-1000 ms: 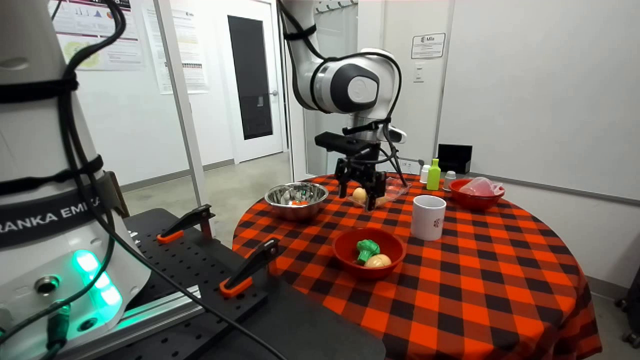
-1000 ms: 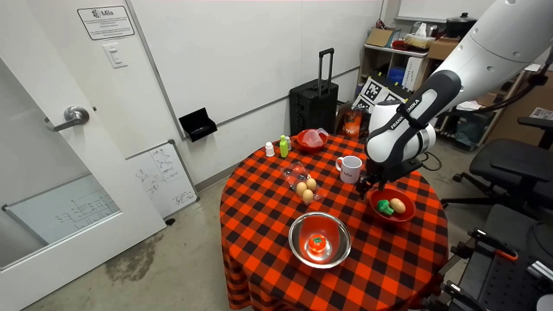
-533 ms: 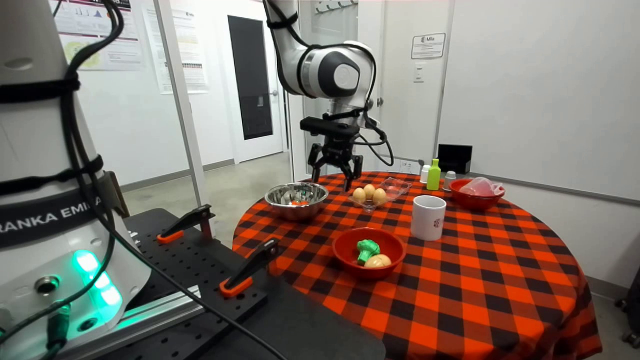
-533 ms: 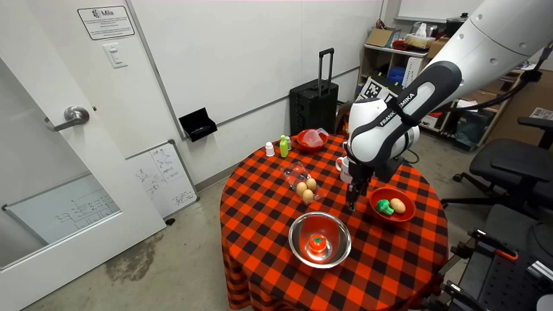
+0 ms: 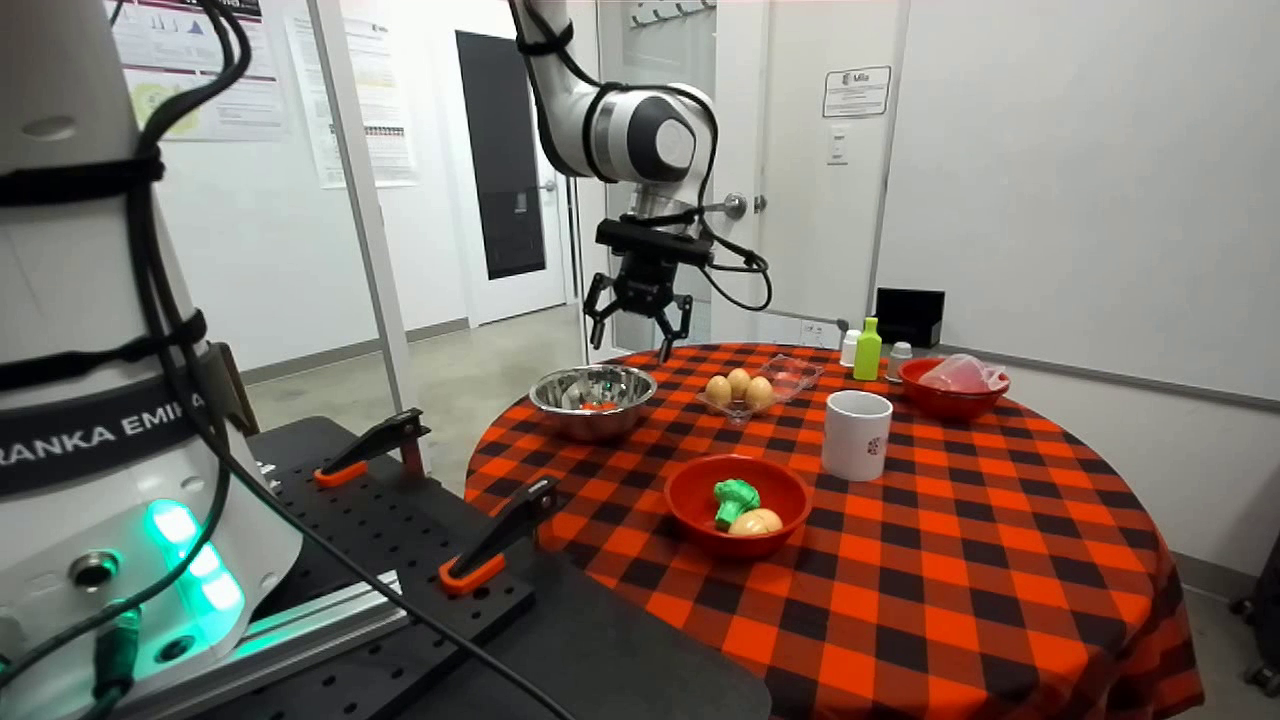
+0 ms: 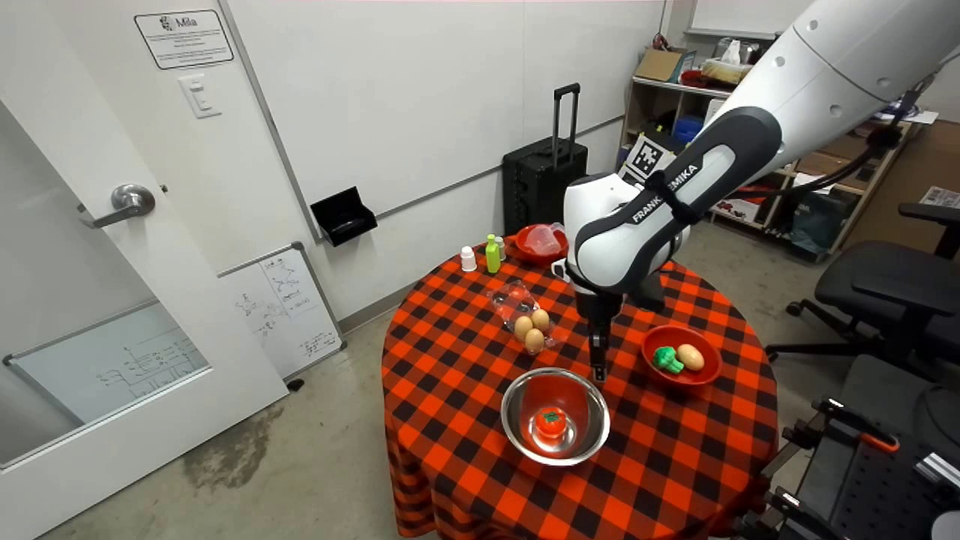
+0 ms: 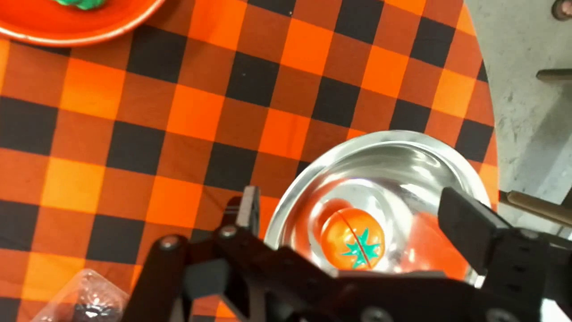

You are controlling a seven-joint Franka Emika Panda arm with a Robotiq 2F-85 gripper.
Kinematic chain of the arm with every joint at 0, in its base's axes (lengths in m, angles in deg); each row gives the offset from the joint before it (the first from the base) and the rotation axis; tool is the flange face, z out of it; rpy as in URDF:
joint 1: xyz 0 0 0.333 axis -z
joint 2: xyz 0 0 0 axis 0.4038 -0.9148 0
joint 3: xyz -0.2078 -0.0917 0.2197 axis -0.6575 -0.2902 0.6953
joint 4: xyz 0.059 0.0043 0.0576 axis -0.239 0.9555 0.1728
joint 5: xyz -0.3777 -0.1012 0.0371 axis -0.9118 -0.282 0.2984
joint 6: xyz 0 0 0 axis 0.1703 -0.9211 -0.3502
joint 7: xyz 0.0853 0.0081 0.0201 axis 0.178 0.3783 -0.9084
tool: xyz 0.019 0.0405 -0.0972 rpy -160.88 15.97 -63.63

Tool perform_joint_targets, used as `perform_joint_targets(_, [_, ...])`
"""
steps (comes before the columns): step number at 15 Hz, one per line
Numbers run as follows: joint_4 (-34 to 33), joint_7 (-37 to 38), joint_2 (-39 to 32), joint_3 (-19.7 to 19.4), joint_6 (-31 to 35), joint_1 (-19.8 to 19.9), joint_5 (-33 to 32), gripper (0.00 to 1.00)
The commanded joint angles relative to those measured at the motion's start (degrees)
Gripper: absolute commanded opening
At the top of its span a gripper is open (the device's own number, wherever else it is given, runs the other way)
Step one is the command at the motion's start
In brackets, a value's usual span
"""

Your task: Put the egg, broccoli and tomato plush in the orange bowl

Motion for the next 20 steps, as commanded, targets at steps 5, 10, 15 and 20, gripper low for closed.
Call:
perform_joint_targets(5, [-6.66, -6.66, -6.37, 0.05, -2.39, -4.53, -9.15, 1.00])
perform_joint_targets(10, [-5.79, -6.15, -7.31, 0.60, 1.09, -5.54, -10.55, 1.00])
perform_joint_targets(15, [-5.19, -6.44, -8.20, 1.22, 4.39, -6.64, -11.86, 1.00])
perform_joint_targets(20, [-5.32, -8.87, -9.54, 2.59, 6.14, -6.65, -12.24, 1.00])
